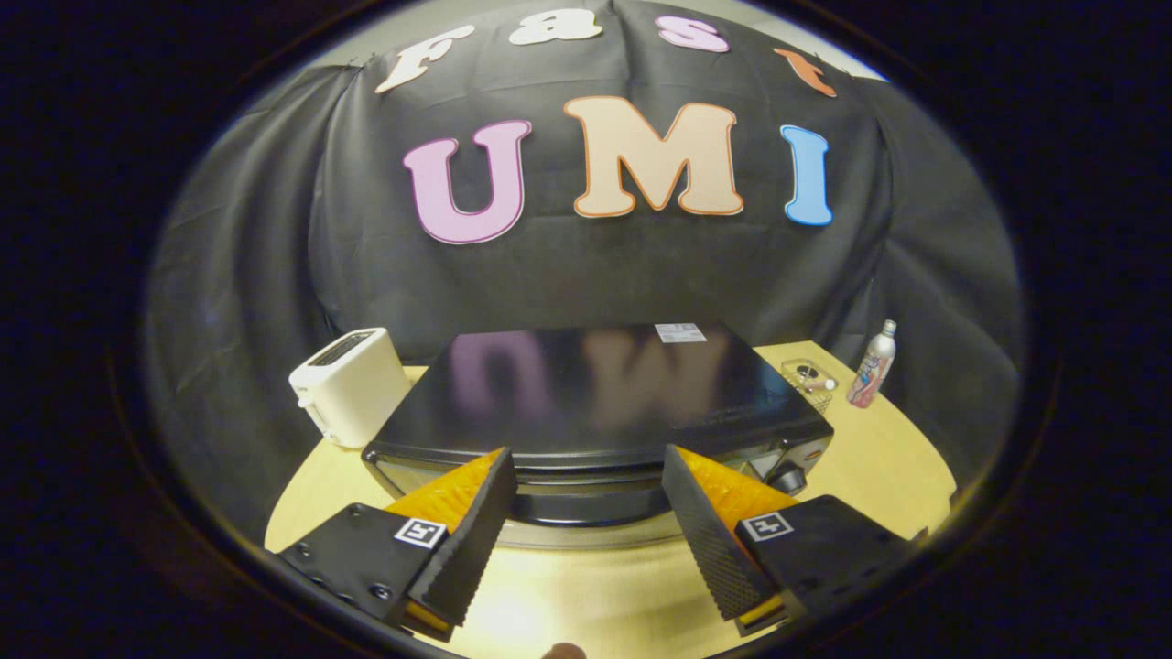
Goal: Open the toaster oven, put the food inside, and close the toaster oven door.
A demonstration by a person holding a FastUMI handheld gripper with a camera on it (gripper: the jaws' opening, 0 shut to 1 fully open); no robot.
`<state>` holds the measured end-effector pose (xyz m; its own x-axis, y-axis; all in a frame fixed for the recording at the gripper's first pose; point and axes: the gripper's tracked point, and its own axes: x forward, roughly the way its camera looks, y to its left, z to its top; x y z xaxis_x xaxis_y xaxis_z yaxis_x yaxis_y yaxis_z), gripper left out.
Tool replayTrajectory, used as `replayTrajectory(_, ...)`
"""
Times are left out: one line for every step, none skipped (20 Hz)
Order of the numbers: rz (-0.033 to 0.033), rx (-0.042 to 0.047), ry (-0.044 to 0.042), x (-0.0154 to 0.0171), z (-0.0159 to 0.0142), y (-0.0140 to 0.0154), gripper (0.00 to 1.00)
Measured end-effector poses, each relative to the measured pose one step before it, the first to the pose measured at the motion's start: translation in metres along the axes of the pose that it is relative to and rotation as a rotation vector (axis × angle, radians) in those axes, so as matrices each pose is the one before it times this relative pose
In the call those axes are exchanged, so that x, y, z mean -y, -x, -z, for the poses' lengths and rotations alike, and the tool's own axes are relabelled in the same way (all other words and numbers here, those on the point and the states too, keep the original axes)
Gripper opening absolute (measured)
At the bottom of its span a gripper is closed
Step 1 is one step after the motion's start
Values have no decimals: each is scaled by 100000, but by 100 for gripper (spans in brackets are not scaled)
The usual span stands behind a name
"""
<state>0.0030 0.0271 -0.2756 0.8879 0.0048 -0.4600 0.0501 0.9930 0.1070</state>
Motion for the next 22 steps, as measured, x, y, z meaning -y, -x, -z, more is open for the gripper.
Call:
replayTrajectory(-507,-87,1256,-41,161,330,100)
replayTrajectory(-346,-396,1891,-8,428,338,100)
replayTrajectory(-45,-106,791,112,234,369,100)
replayTrajectory(82,-874,-395,145,328,508,100)
replayTrajectory(56,-480,-744,128,318,497,100)
replayTrajectory(-13,-783,-62,-1,590,509,100)
replayTrajectory(19,-359,682,-13,594,588,100)
replayTrajectory(6,-848,924,48,671,527,100)
replayTrajectory(54,-860,400,60,641,599,100)
replayTrajectory(27,-1269,63,203,832,570,100)
replayTrajectory(-141,-907,337,109,709,508,100)
replayTrajectory(-138,-746,938,-35,760,375,100)
replayTrajectory(-110,-571,1488,18,682,360,100)
replayTrajectory(-33,-1164,1442,-22,811,383,100)
replayTrajectory(36,-1001,734,9,568,289,100)
replayTrajectory(-3,-1581,290,10,641,220,100)
replayTrajectory(-23,-1310,-328,13,490,107,100)
replayTrajectory(-59,-1394,-645,-15,518,48,100)
replayTrajectory(-57,-695,-573,0,307,79,100)
replayTrajectory(-41,-503,-349,-23,276,163,100)
replayTrajectory(52,-135,-230,-6,22,-76,100)
replayTrajectory(43,-338,-215,11,109,48,100)
